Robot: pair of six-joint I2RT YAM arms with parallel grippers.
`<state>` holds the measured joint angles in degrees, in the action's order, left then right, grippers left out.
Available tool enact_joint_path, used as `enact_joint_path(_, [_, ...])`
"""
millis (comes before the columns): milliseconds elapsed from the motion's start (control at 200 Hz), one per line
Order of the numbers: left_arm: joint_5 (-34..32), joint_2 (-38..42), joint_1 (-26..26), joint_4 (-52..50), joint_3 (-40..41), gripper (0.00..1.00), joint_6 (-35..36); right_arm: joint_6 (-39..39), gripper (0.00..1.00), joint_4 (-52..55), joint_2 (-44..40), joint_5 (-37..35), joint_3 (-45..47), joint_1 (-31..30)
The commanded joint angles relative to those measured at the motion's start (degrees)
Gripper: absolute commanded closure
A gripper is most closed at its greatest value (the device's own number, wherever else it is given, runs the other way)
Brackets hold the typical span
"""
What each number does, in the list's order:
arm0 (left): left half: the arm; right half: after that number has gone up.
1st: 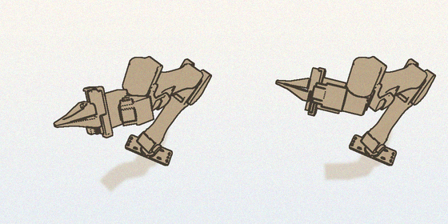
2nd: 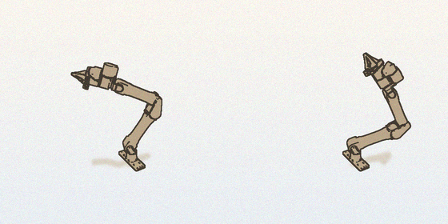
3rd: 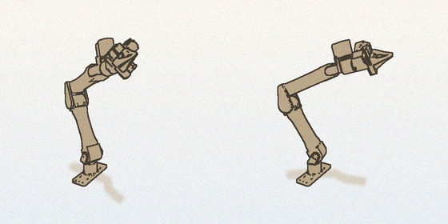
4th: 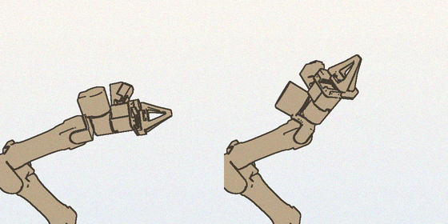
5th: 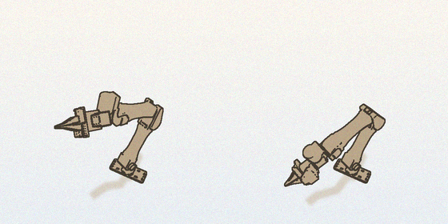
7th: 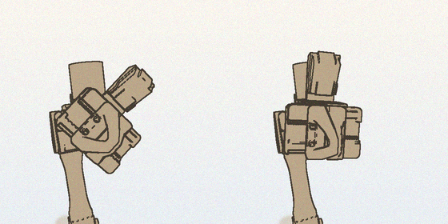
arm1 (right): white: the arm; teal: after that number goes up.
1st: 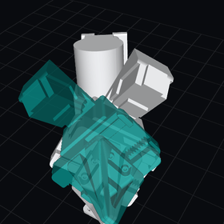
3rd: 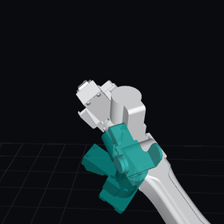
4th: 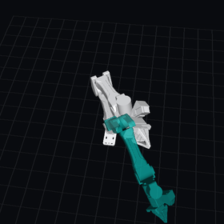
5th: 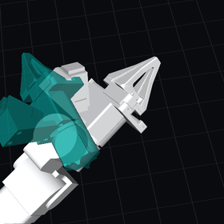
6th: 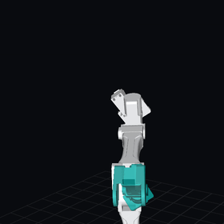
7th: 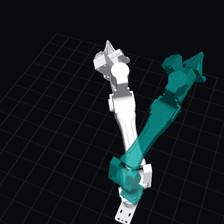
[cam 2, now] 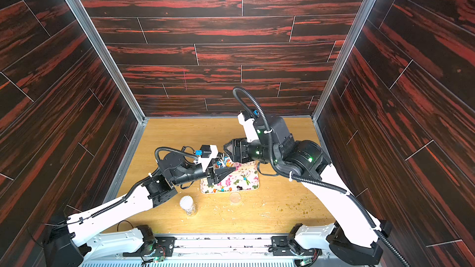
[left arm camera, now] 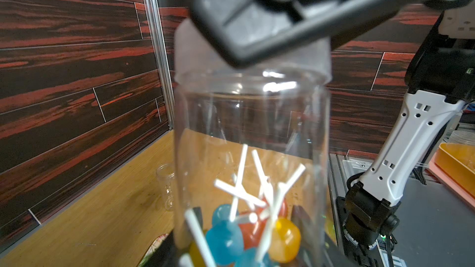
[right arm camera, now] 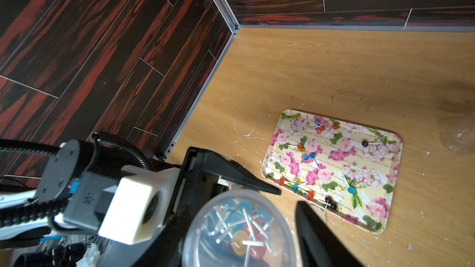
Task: Pour the candies out of the jar
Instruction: Unscrew the lid from the jar.
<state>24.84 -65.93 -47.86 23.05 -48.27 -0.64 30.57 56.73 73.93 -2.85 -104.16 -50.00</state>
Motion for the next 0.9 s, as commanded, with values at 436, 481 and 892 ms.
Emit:
enact_joint_path(436, [3.6, 0.8, 0.6, 2.1, -2.6, 0.44, -4.2, -15.5, 0.57, -7.9, -5.3, 3.7, 6.7, -0.3])
enact_joint_path(481, [4.1, 0.9, 0.6, 2.3, -2.6, 0.44, -4.8, -18.6, 0.57, -9.0, -5.9, 4.5, 7.4, -0.3])
enact_joint_path(892, [7.8, 1.3, 0.7, 4.5, -1.9, 0.44, -9.7, -41.1, 0.57, -10.0, -5.2, 21.1, 5.9, 2.8])
